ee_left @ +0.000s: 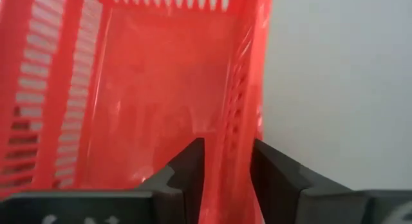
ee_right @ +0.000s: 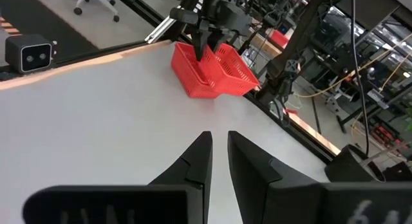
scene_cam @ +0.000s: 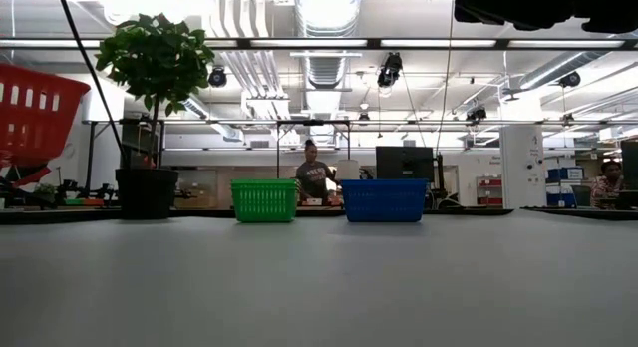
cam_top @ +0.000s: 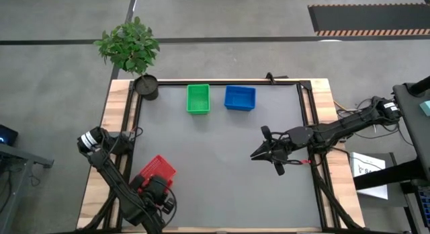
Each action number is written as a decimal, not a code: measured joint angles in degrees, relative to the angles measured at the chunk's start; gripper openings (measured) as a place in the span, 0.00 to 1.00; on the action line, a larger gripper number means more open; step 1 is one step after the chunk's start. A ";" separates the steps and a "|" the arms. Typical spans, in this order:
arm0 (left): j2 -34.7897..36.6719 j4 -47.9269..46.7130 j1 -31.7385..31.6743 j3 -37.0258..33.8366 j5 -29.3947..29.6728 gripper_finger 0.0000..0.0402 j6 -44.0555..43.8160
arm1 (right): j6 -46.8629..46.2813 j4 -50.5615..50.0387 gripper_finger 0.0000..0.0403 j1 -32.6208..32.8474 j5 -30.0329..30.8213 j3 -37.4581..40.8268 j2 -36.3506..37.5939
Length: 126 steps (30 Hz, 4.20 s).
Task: Stack baskets by color
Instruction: Stack the right red basket on the left red basket, then return to Home Position
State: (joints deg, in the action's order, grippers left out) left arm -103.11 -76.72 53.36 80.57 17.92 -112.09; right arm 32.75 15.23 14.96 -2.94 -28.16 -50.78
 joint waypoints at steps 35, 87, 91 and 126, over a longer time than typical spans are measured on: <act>0.15 0.04 0.56 7.56 -17.52 0.00 0.22 | -0.38 -0.22 0.11 0.00 1.82 -0.05 0.02; 2.12 -3.00 1.25 5.40 5.88 0.01 11.98 | -1.40 -1.95 0.11 0.00 3.10 0.04 0.02; 1.99 3.46 1.25 1.36 6.02 0.00 11.91 | -1.34 -2.20 0.11 -0.01 3.10 0.07 0.02; 28.63 85.38 -36.09 -39.70 -13.51 0.00 125.10 | -7.74 17.32 0.11 -18.72 -8.36 16.78 3.55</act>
State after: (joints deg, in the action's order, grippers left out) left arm -74.48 8.66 17.27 40.87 4.41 13.00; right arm 25.01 32.55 -3.76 -11.30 -11.38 -47.24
